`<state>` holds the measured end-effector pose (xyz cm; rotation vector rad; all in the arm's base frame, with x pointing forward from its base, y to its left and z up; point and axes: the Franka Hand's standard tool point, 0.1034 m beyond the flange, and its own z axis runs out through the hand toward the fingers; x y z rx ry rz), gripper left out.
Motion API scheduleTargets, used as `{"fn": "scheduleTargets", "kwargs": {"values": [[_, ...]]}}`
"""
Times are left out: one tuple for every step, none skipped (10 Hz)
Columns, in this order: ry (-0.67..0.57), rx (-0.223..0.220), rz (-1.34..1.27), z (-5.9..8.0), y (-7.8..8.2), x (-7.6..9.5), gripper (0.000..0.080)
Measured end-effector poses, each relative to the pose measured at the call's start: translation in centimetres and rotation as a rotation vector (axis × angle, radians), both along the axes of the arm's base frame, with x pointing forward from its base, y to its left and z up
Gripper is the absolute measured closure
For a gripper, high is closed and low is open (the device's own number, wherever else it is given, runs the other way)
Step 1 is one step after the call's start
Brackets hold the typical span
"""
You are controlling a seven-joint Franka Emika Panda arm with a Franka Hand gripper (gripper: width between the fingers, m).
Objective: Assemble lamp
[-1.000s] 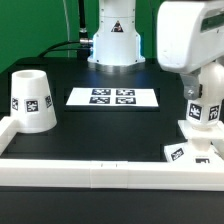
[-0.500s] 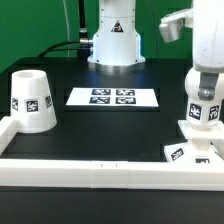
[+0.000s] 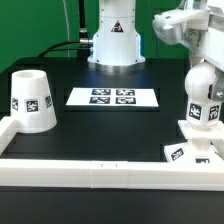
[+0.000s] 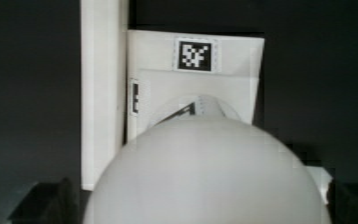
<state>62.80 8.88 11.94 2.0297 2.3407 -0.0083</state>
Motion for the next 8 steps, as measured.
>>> {"fn": "scheduleTargets", "kwargs": {"values": [[0.0, -0.003, 0.044, 0.02, 0.08, 0.01, 0.0101], [-0.001, -0.01, 0.104, 0.04, 0.24, 0.02, 0.0101], [0.0, -0.013, 0.147, 0.07, 0.4, 0.03, 0.0101], [0.005, -0.016, 0.178, 0.04, 0.36, 0.0, 0.0101], [0.014, -0.017, 0.177, -0.09, 0.26, -0.03, 0.0201], [0.013, -0.017, 0.172, -0.1, 0.22, -0.01, 0.0201], [0.013, -0.017, 0.172, -0.09, 0.19, 0.0, 0.0222], [0.013, -0.017, 0.169, -0.09, 0.17, 0.0, 0.0222]]}}
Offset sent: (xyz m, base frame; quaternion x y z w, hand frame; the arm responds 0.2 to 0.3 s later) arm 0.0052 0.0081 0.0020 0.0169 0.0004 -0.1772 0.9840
